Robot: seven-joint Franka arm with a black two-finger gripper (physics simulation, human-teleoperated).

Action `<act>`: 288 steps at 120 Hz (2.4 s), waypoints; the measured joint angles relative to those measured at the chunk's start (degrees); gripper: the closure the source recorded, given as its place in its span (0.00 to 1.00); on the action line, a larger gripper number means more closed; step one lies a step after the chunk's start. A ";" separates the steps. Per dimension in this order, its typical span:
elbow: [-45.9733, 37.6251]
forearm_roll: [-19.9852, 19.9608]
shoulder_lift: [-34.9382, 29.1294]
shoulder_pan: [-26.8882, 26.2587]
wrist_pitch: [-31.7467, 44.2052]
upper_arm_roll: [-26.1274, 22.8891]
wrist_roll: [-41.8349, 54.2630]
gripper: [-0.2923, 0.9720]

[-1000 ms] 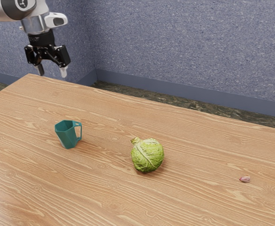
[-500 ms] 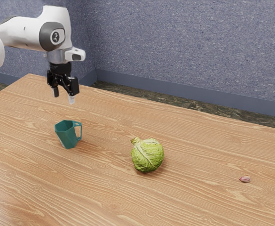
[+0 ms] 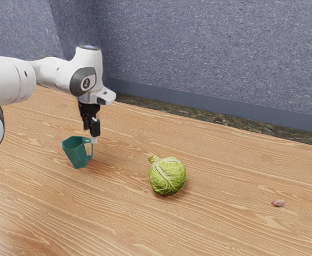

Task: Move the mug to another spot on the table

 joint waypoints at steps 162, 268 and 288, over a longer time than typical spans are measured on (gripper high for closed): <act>-4.28 7.20 5.45 0.59 13.12 0.42 12.62 0.65; 2.38 11.21 4.78 -2.69 2.30 -7.61 8.70 0.80; 2.94 10.30 5.64 -2.55 2.01 -9.46 3.38 0.81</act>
